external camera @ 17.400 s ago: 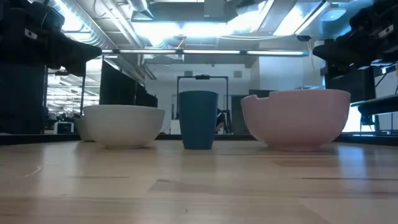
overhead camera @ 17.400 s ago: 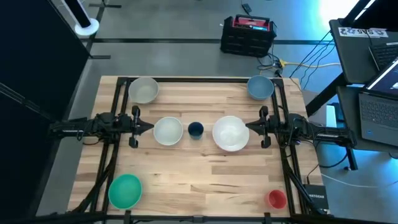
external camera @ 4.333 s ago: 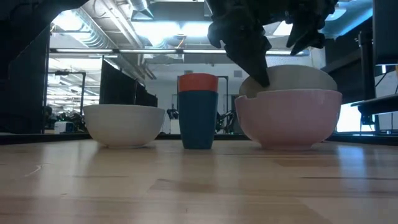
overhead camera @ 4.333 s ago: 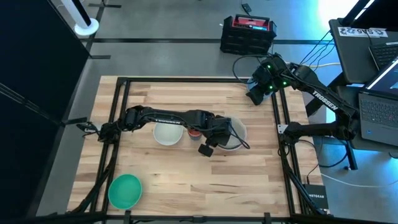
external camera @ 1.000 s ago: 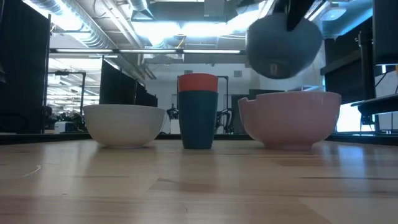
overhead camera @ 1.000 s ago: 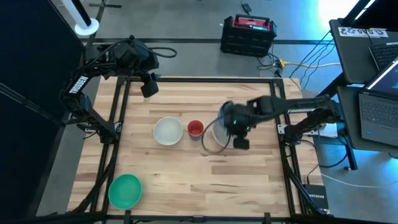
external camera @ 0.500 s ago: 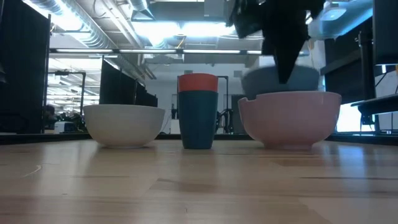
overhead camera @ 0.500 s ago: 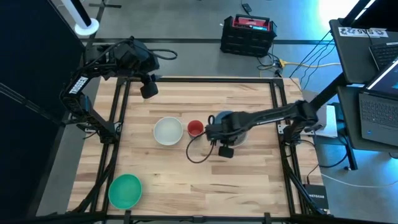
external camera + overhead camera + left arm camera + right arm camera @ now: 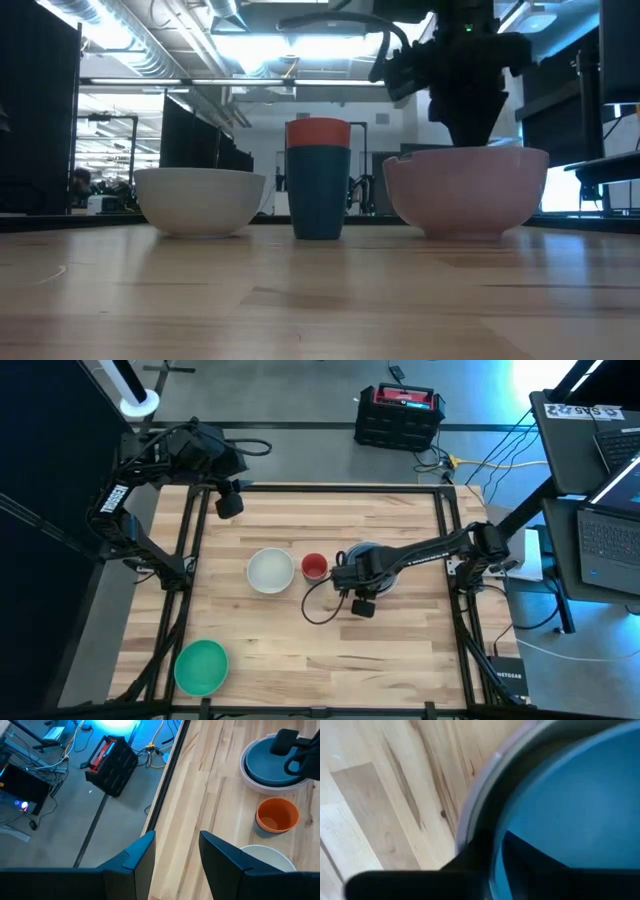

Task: Nest bowls inside each other
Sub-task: Stack the blue bowl on top of the gray bowl, then stack the white bowl on top of the blue bowl

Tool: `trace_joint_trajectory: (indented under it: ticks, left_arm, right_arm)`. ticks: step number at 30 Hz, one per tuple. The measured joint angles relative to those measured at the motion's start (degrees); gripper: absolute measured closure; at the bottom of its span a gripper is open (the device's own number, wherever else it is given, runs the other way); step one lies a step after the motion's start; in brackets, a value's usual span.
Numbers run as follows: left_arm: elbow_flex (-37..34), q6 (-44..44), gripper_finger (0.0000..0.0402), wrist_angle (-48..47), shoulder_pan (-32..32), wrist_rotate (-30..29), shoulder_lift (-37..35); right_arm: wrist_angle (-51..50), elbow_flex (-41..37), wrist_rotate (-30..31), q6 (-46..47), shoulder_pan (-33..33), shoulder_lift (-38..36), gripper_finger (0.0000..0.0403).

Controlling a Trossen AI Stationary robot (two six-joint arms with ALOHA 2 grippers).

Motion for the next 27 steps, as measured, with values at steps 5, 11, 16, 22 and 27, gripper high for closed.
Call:
trace_joint_trajectory:
  ticks: [5, 11, 16, 22, 27]
  left_arm:
    - [-1.89, 0.12, 0.0256, 0.04, -1.73, 3.41, -0.1]
    - [-5.03, 0.19, 0.025, 0.08, -4.45, 7.44, -0.21]
    - [-23.84, -2.28, 0.0254, 0.3, -12.42, 8.07, 0.09]
    - [-53.38, -8.81, 0.0264, 16.28, -15.49, 10.17, 0.11]
    - [-64.26, -12.88, 0.0267, 28.77, -16.5, 15.56, 0.05]
  right_arm:
    - [-2.52, 1.89, 1.0, 3.12, 0.97, -4.16, 0.0267]
    - [-5.18, 4.22, 2.99, 7.44, 2.34, -9.73, 0.0188]
    - [-4.36, 4.89, 14.34, 15.57, 6.01, -19.36, 0.0171]
    - [-4.5, 4.89, 26.0, 21.01, 10.04, -26.57, 0.0171]
    - [-5.54, 4.89, 27.37, 21.11, 10.52, -28.29, 0.0171]
